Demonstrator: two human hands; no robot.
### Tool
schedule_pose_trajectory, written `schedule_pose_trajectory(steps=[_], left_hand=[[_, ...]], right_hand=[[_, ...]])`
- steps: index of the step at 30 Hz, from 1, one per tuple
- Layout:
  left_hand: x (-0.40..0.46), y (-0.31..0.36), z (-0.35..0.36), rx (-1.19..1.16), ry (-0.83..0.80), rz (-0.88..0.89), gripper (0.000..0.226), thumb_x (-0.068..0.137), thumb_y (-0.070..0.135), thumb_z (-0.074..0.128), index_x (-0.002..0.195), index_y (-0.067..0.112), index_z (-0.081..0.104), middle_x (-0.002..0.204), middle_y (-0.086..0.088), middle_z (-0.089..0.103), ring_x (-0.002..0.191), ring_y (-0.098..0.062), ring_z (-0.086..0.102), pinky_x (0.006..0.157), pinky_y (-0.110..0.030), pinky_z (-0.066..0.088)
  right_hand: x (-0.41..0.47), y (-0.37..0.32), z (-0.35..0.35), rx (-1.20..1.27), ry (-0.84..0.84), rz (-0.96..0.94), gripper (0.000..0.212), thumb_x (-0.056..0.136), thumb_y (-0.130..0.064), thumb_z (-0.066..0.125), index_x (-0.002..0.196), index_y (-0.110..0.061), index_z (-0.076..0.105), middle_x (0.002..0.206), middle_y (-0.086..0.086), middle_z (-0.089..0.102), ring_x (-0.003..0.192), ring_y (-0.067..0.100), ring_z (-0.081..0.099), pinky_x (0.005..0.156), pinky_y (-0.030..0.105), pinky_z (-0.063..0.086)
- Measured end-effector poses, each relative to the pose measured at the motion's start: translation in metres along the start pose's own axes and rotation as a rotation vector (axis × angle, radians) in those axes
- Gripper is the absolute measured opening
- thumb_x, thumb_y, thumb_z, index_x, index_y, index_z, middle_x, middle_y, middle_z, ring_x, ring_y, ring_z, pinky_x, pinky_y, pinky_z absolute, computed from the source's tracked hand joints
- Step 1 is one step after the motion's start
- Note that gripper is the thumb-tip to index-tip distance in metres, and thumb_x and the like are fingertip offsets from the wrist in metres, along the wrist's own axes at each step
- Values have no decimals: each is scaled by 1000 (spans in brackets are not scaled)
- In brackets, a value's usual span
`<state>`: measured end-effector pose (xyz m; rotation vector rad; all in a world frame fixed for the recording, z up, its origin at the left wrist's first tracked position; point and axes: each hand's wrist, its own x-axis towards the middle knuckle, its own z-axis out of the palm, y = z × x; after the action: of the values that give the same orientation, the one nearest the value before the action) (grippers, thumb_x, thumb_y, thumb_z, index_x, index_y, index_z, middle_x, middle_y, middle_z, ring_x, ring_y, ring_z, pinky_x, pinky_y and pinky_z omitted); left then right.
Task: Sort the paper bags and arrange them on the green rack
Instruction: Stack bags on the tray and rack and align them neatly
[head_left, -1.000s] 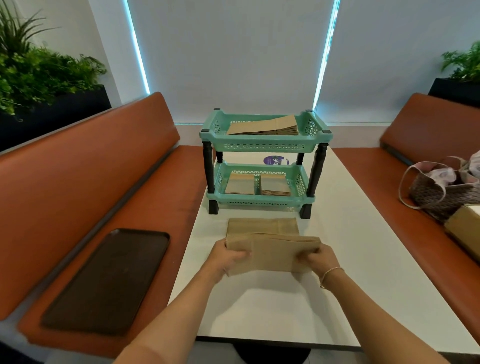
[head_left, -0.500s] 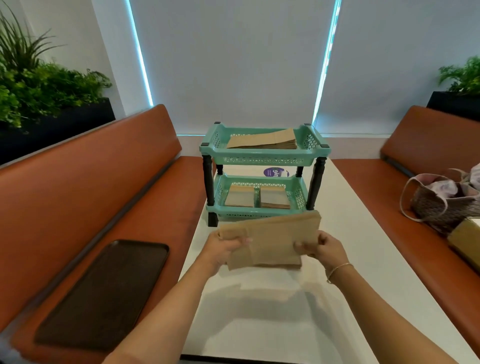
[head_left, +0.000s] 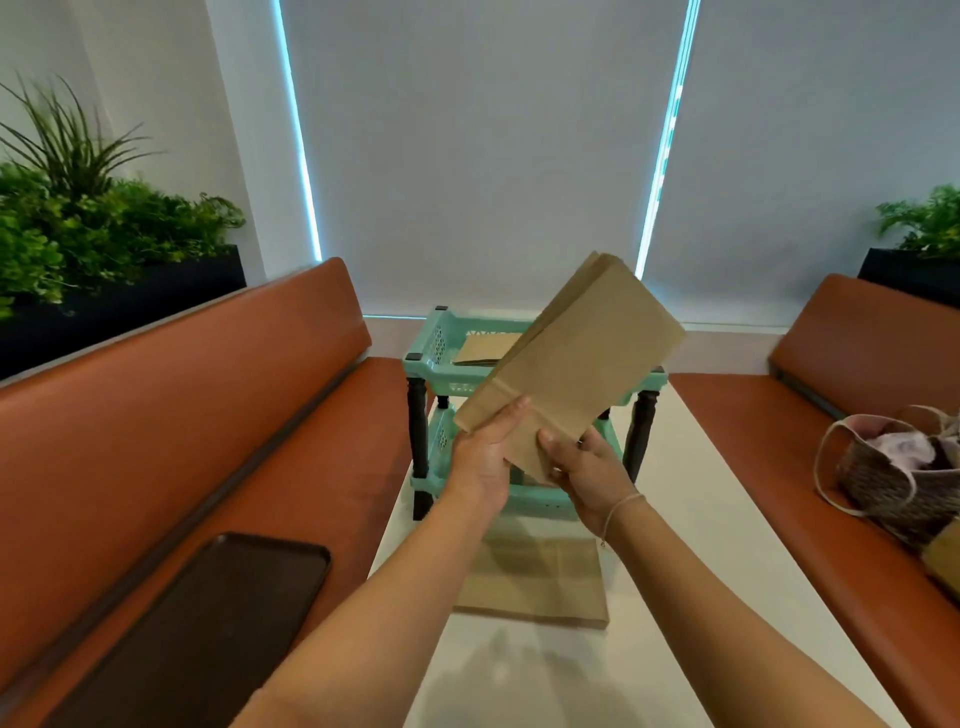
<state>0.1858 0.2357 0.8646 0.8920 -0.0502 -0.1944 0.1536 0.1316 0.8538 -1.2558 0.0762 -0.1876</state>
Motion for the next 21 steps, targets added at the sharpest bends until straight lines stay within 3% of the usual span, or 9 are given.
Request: schedule_pose_trajectory(steps=[2,3,6,9,11,14,16,19,21], left_hand=[[13,19,-1,29,-30,19,32,75,6,70,106,11,64,101,-9,68,92,-25,64,80,-36,54],[20,31,-3,59,-44,38,29,76,4,69,103,13,63,98,-8,67,90,-25,63,78,-37,53],[48,78,-3,209,-132,95,23,81,1,65,96,18,63,90,-4,67,76,-17,64,66,-29,54],[74,118,10,425,-259,112,30,81,1,66,107,15,59,90,-3,70,74,-15,67,70,-28,57],[87,133,22,495,-264,157,23,79,-1,68,97,11,62,81,2,71,72,-11,68,68,-28,56],[106,143,40,382,-219,190,17,77,-5,69,87,8,66,79,0,71,72,-14,68,68,-29,57],[122,141,50,228,-136,144,23,78,-4,68,99,5,64,91,-5,68,80,-18,64,70,-32,55],[143,127,61,30,-2,21,35,81,-4,66,114,3,59,103,-9,64,80,-19,62,69,-33,55],[153,116,64,38,65,-37,26,80,-6,66,103,5,62,99,-10,64,76,-20,62,70,-35,55]], right_hand=[[12,-12,2,-45,-5,-7,18,90,-3,55,100,-17,52,98,4,62,83,17,60,68,30,52],[19,-19,2,-75,2,-7,19,90,-3,56,102,-17,51,100,4,61,87,19,60,70,33,54],[41,-46,-3,-234,-16,-4,27,88,-2,57,112,-14,49,107,7,59,94,24,59,72,37,56],[60,-70,-9,-472,-77,-2,31,86,-2,60,114,-14,52,106,8,61,98,27,60,78,36,55],[73,-83,-9,-550,-75,-9,26,85,-3,63,107,-14,56,99,7,64,93,26,61,80,38,53],[92,-97,-8,-355,40,-69,16,80,-3,67,86,-13,56,85,7,64,76,22,61,65,31,53],[103,-104,-9,-200,121,-96,19,82,-7,66,97,-10,55,87,6,63,75,19,62,60,28,54],[121,-106,-10,-103,131,-82,25,85,-1,60,107,-11,53,97,7,63,83,21,62,73,36,53],[134,-107,-10,-106,162,-42,25,87,3,57,109,-8,52,101,11,62,86,25,61,81,43,52]])
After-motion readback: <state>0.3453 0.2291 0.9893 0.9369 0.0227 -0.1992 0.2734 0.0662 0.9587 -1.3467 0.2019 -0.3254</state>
